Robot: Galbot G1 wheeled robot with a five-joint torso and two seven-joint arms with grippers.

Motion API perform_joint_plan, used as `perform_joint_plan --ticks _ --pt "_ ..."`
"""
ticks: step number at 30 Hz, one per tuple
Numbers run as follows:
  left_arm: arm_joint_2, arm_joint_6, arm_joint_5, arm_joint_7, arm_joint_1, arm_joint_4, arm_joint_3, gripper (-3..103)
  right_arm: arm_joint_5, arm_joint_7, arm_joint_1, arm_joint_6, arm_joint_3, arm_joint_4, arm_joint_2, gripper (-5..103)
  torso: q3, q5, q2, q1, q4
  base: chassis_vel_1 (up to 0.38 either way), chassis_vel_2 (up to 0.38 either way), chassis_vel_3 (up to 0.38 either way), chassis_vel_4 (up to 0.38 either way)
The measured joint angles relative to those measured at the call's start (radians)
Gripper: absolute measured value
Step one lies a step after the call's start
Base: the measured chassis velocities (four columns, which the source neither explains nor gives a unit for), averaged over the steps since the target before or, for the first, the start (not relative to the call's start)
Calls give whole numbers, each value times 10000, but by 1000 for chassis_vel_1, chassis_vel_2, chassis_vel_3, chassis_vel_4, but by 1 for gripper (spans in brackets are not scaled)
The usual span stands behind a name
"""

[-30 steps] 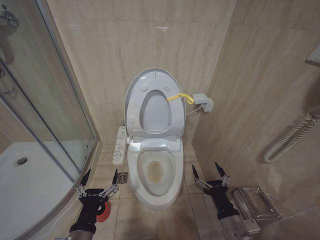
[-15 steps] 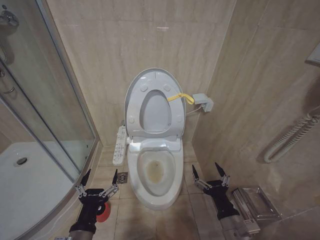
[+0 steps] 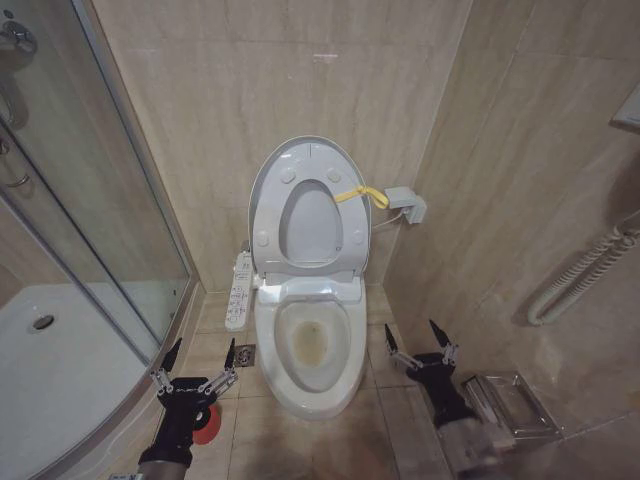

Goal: Open the toilet lid, clean the toilet bowl with a toilet brush, close the toilet lid, and flush.

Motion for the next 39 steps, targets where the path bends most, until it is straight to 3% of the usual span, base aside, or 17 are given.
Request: perform_joint_plan --ticks 17,22,24,39 --pt "0 0 0 0 0 -1 -1 100 762 300 2944 -4581 730 -319 -309 100 1 0 0 0 0 0 0 0 0" --pt "3 0 0 1 0 -1 -1 100 1041 523 3832 -5318 806 -428 -415 100 1 2 0 0 -7 0 0 0 0" --pt "0 0 0 1 -1 -1 -1 100 1093 581 4096 -5321 788 -476 -449 100 0 -3 0 1 6 0 0 0 0" --pt "1 0 0 0 0 -1 -1 100 1018 775 5235 -4834 517 -1575 -620 100 1 2 0 0 -2 0 0 0 0"
